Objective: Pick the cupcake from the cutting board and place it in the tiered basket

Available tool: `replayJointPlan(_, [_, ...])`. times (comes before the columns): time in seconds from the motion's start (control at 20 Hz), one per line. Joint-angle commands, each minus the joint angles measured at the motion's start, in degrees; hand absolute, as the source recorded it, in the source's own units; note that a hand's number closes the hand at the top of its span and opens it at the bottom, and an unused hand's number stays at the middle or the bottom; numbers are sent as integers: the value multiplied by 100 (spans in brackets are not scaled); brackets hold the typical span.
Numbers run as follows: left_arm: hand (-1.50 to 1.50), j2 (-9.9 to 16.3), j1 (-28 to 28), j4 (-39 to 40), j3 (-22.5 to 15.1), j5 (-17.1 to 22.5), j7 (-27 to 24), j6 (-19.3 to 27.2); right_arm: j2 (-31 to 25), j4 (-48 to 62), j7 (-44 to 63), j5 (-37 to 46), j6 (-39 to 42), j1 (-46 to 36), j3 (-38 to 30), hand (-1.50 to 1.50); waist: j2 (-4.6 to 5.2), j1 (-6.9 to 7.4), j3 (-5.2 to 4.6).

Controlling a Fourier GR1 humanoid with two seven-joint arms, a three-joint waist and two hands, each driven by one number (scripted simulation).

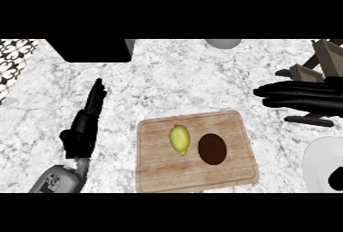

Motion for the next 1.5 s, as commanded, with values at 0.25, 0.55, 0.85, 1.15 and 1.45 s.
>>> replayJointPlan(0.25, [0, -74, 217, -299, 194, -289, 192, -218, 560, -982, -80, 1430, 45, 521, 551, -150, 8, 43, -8])
replayJointPlan(0.55, [0, -234, -168, -232, 433, -302, 529, -431, 320, -811, -406, 1906, 358, 523, 549, -150, 16, 33, -6])
replayJointPlan(0.85, [0, -477, 6, 150, 479, -531, 116, -535, 473, -1069, 90, 2398, 324, 726, 1001, -150, 16, 18, -10])
replayJointPlan(1.15, [0, -521, -28, -285, 673, -739, 425, -626, 582, -665, -458, 3345, 10, 511, 1177, -150, 14, 46, -8])
replayJointPlan(1.45, [0, -725, 192, -436, 591, -1052, 510, -568, 316, -427, -1257, 4229, -464, 624, 1331, -150, 11, 52, -7])
